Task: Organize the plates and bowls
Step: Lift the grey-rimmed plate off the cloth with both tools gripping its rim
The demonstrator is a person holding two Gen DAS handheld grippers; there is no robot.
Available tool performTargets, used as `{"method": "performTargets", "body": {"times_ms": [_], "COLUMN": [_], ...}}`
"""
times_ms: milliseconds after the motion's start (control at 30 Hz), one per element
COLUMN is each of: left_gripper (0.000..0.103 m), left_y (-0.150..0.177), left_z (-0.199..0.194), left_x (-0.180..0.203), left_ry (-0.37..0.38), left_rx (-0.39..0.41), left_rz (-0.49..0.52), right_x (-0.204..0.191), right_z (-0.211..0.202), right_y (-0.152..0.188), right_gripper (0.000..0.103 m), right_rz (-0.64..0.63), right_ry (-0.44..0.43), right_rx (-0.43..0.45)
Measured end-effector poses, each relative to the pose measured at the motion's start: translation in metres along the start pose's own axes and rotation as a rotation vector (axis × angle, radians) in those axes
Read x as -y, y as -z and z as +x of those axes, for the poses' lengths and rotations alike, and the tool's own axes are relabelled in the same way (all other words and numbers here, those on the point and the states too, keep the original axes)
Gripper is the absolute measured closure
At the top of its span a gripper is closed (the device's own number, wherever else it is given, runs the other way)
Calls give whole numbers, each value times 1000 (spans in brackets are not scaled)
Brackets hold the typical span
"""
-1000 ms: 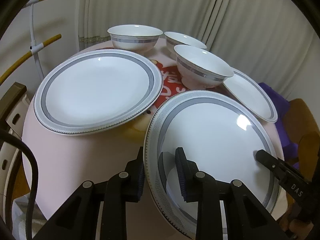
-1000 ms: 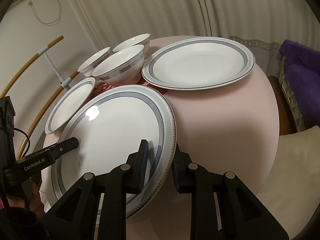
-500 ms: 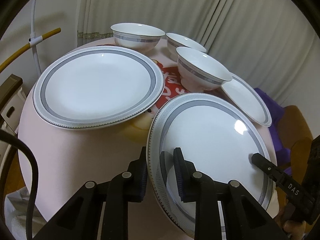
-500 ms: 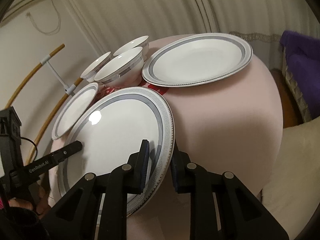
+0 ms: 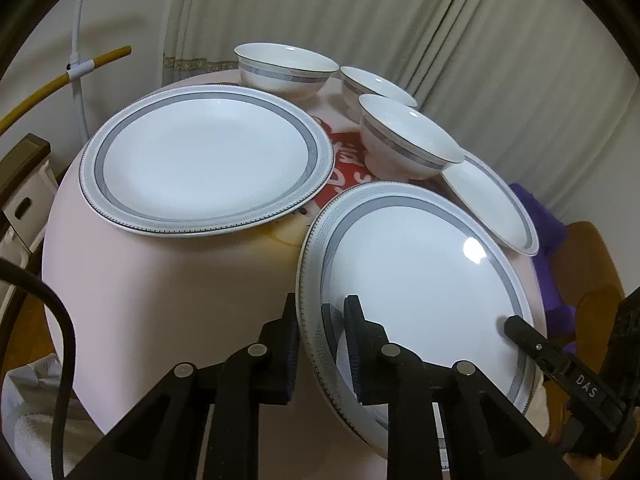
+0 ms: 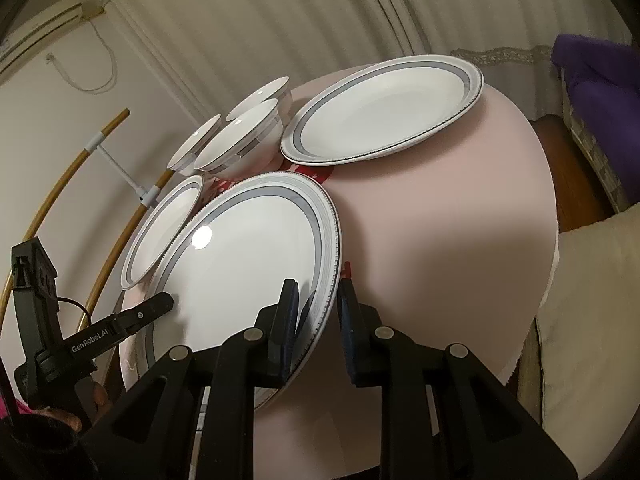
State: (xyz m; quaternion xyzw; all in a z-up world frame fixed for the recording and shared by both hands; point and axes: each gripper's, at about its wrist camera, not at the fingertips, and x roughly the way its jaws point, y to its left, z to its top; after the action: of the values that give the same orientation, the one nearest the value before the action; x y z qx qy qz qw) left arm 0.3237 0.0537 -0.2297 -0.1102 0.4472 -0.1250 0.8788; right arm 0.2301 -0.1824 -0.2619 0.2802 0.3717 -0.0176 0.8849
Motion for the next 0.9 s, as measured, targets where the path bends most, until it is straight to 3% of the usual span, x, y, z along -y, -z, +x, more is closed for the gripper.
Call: {"method": "performTargets", "body": {"times_ms": [300, 900], "left_gripper": [86, 89], "left_y": [0, 6], "left_z": [2, -7], "left_x": [-8, -2], "left_ry": [34, 22], "left_rx": [-15, 32], "left_rz": [-48, -5], "right_x": [1, -3], "right_z": [1, 0], "right_y": [1, 3], "right_gripper": [86, 88], "right_rz": [16, -11], "right_ry": [-17, 10], "right_rx": [-3, 5]}}
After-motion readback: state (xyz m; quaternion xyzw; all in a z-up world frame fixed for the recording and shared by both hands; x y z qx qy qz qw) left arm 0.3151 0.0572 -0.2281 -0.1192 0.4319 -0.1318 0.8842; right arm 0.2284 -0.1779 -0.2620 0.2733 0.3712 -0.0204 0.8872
